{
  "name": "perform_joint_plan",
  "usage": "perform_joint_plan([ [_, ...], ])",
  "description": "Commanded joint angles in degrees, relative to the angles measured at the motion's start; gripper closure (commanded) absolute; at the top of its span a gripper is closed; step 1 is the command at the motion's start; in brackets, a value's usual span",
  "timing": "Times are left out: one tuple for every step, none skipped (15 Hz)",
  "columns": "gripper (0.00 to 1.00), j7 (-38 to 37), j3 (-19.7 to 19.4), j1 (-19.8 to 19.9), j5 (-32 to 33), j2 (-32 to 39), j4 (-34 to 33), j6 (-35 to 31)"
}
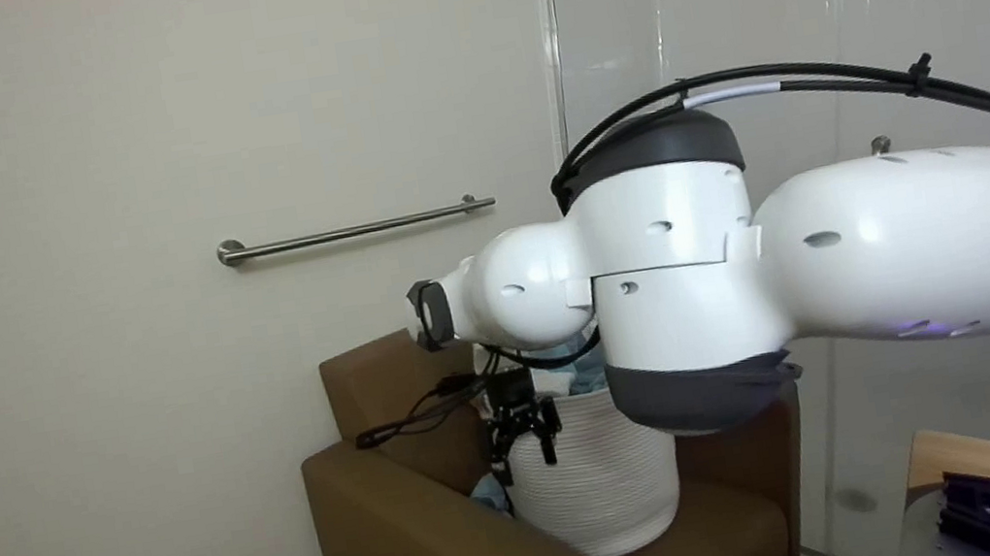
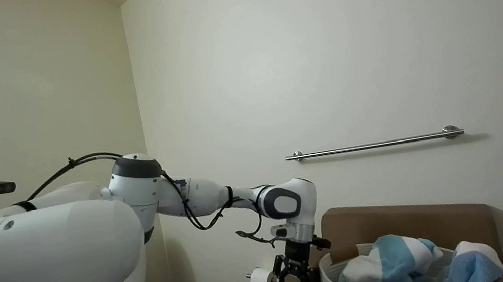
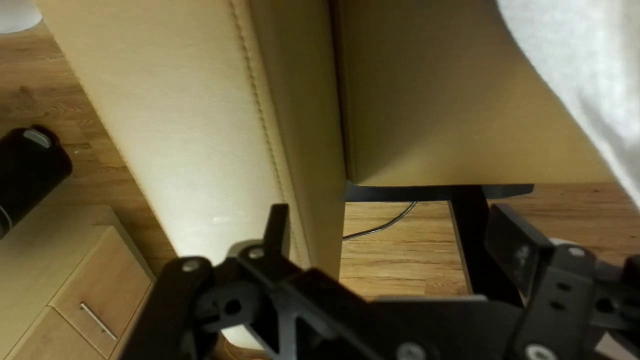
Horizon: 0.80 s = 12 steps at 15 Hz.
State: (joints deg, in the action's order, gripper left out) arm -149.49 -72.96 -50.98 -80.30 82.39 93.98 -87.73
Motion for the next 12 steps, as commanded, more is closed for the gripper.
perform_joint_plan([
  [0.0,0.4,12.5,3.8,3.5,-9.5,-0.8,-7.2],
  [0.0,0.0,16.5,6.4,4.3,-11.1,-2.4,-8.4],
  [0.0,0.1,13.6,5.3,-2.6,-6.1,-3.7,-4.2],
  [0.0,0.0,14.6,6.0,-5.6,-6.0,-3.2,-5.5],
  [0.0,0.0,14.4,6.8,-8.0,-5.6,-3.0,-5.5],
  [0.0,0.0,14.3,8.1,-10.1,-5.0,-3.0,-6.0],
  [0.0,0.0,14.3,9.2,-12.0,-4.9,-2.9,-6.9],
  [0.0,0.0,22.5,15.4,-5.4,-12.1,-2.8,-13.5],
  [0.0,0.0,24.1,17.5,-6.0,-12.4,-3.4,-15.5],
  [0.0,0.0,27.4,20.5,-5.7,-13.8,-3.7,-17.7],
  [0.0,0.0,22.1,18.1,-13.6,-8.9,-3.8,-13.2],
  [0.0,0.0,33.0,26.3,-6.5,-15.7,-4.7,-21.5],
])
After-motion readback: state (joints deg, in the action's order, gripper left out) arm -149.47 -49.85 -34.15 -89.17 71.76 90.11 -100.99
